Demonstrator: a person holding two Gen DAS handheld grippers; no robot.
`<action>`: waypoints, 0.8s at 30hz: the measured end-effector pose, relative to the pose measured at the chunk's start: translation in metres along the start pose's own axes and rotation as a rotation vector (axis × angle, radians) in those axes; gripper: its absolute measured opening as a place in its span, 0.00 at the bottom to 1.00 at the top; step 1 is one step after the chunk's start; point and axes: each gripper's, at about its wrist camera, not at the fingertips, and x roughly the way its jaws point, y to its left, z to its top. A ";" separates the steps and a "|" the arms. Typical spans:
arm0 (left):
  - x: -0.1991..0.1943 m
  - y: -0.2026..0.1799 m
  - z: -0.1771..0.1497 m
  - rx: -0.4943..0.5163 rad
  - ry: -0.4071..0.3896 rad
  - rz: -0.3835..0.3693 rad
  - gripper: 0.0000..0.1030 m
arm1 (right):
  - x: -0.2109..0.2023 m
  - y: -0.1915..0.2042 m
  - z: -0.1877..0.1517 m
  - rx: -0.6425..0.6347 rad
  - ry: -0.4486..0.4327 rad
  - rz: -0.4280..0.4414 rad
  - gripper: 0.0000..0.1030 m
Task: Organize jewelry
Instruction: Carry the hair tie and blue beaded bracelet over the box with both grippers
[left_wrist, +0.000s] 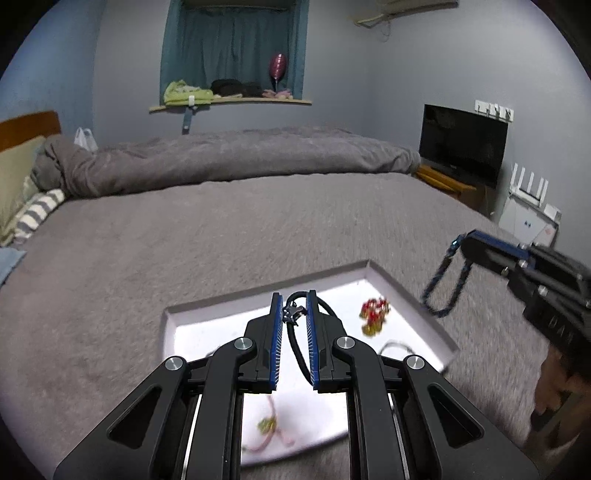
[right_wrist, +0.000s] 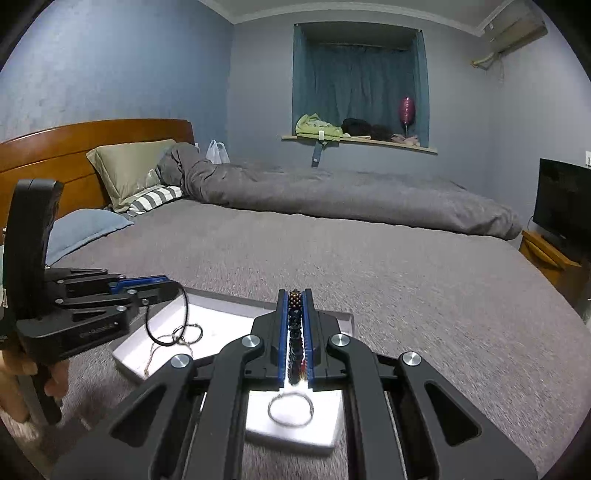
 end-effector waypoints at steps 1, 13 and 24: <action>0.008 0.002 0.004 -0.011 0.008 -0.004 0.12 | 0.007 -0.001 0.002 0.005 0.004 0.004 0.07; 0.080 0.018 -0.007 -0.057 0.145 -0.019 0.12 | 0.096 -0.012 -0.004 0.076 0.117 0.017 0.07; 0.094 0.027 -0.018 -0.080 0.199 -0.021 0.12 | 0.115 -0.010 -0.020 0.133 0.199 0.111 0.07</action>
